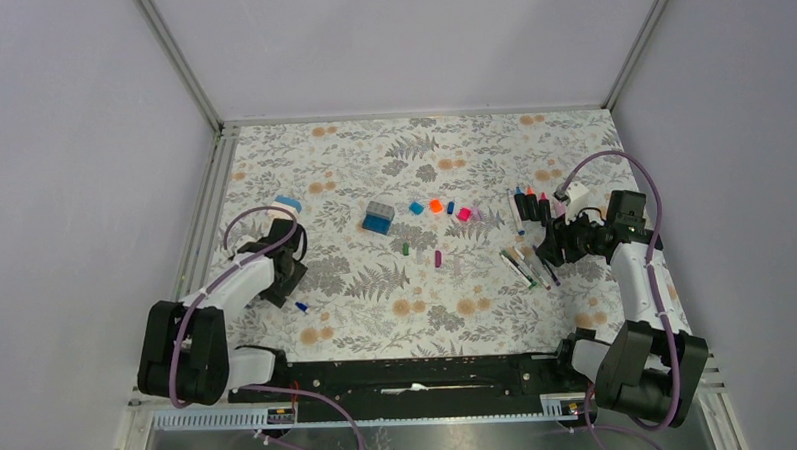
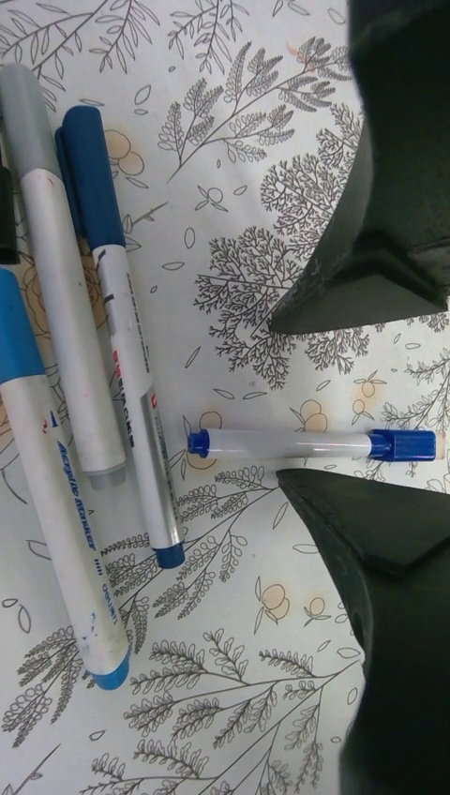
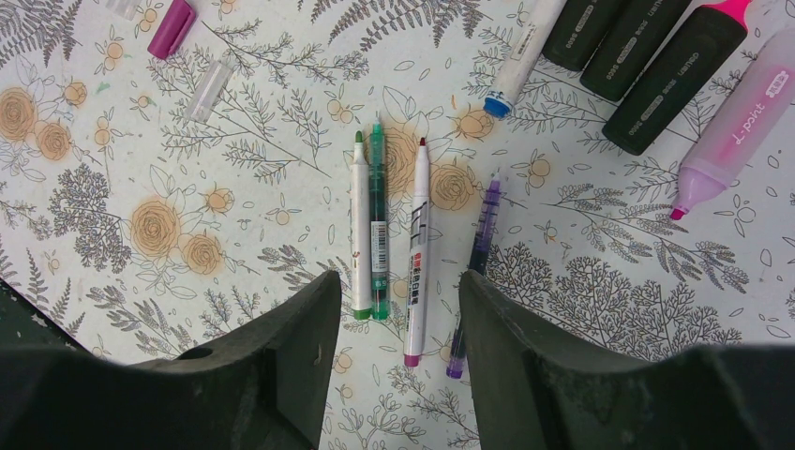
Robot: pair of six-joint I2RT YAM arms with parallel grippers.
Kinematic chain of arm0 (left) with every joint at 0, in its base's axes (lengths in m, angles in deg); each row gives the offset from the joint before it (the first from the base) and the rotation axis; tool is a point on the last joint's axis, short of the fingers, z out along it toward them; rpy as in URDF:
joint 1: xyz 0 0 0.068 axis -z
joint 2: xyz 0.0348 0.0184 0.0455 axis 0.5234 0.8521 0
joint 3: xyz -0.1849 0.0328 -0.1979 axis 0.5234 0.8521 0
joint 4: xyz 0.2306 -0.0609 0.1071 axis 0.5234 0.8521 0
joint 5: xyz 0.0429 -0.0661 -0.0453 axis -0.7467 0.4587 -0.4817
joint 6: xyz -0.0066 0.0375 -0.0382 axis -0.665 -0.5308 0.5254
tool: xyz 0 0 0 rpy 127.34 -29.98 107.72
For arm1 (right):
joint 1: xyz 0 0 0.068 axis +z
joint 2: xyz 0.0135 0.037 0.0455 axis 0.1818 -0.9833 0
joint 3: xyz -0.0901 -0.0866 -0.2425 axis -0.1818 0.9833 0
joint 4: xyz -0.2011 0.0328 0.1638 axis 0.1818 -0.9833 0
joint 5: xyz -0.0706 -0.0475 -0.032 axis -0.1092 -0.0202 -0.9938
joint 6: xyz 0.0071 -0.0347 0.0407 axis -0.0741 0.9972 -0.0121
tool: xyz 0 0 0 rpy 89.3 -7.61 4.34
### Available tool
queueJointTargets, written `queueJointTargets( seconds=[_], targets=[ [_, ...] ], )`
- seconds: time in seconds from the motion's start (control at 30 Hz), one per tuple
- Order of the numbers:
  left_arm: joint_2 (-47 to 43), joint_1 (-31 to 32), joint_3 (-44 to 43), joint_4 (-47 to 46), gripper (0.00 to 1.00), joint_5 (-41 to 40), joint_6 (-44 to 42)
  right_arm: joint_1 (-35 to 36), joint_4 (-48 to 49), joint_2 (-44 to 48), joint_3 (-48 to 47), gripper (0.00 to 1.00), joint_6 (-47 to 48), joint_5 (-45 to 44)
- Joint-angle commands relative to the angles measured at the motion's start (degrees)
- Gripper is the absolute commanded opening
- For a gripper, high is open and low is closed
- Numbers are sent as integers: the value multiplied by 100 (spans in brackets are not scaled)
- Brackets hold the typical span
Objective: Open the pen caps
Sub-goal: Pick up the pen from the center of the board.
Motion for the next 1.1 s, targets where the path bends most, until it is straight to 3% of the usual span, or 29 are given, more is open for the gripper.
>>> queueJointTargets(
  seconds=[0.0,0.67,1.07],
  targets=[
    [157,-74,-31,-82,57,215,-65,-17,-112,136,3,57,87,89],
    [648,-157,44,80,16,876,-54,-17,-116,191,-11,57,87,80],
    [149,-148,402,-334,5,1622,-307,-17,-111,221,-10,57,96,80]
  ],
)
